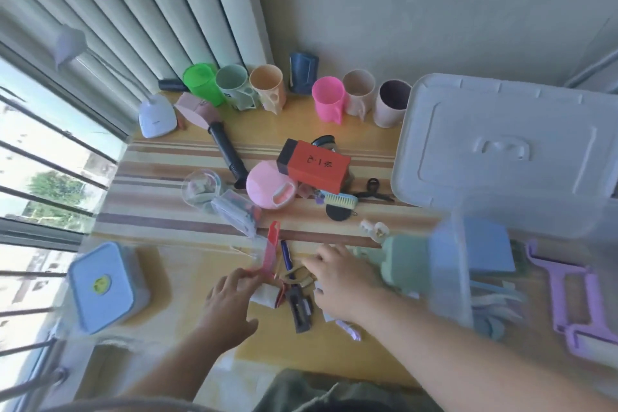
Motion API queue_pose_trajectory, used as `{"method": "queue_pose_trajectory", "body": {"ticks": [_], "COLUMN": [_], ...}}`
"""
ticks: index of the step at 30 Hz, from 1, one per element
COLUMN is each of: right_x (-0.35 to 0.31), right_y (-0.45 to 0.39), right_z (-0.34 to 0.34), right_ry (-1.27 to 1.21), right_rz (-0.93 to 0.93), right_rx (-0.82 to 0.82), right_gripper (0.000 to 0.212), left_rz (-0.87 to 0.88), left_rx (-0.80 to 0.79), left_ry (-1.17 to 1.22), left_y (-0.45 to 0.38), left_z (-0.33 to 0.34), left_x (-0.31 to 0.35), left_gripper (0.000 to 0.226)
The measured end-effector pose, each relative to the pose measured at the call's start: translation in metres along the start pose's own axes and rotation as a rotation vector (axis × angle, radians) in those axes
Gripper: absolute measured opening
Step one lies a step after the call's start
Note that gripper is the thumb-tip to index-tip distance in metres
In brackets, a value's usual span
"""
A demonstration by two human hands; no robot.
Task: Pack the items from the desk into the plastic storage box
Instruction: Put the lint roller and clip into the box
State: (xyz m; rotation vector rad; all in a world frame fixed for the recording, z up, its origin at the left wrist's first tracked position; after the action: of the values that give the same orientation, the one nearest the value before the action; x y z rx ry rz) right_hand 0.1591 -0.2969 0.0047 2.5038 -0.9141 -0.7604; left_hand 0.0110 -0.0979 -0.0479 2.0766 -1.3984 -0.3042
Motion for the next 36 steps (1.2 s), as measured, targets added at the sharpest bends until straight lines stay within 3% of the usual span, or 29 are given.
{"method": "queue_pose_trajectory", "body": {"ticks": [6,9,14,18,21,28,31,36], "right_x": [-0.017,-0.022,-0.023,-0.019,-0.014,0.036,0.08,0.198], "right_y": [-0.051,-0.065,-0.073,-0.06,-0.036,0.055,0.114,0.229], "right_z": [0.039,0.05,0.048,0.023,-0.009,-0.1,-0.133,-0.131], "right_ry": [0.126,0.161,0.148,-0.01,-0.123,-0.044,-0.023,-0.043], "right_rz": [0.125,0.139,0.13,0.115,0.091,0.069,0.063,0.216], "right_rx": [-0.088,-0.107,-0.08,0.015,0.181,0.595,0.758,0.823], "right_gripper": [0.056,0.063,0.043,0.047,0.048,0.052,0.051,0.045], "left_rz": [0.046,0.086,0.101,0.161,0.263,0.556,0.668,0.824], "left_rx": [0.025,0.049,0.15,0.206,0.271,0.572,0.695,0.924], "left_ry": [-0.076,-0.054,0.113,0.283,0.453,0.361,0.356,0.39], "left_y": [-0.023,-0.018,-0.003,0.007,0.013,0.033,0.046,0.076], "left_z": [0.006,0.006,-0.012,-0.04,-0.076,-0.156,-0.18,-0.192], "left_x": [-0.014,-0.025,-0.048,-0.05,-0.034,0.061,0.126,0.258], "left_gripper": [0.06,0.059,0.055,0.048,0.046,0.057,0.05,0.054]}}
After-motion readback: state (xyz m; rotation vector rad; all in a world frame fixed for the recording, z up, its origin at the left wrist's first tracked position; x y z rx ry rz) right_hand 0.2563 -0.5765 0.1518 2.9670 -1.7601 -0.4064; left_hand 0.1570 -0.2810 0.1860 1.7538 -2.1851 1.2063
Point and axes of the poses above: each hand's wrist, its own y-axis away from the middle knuckle, its own z-axis out of the palm, x = y × z, the point moved 3 cm from there along -y, towards the middle knuckle, and after that the axes turned 1 degree about y, right-handed, at the moved point
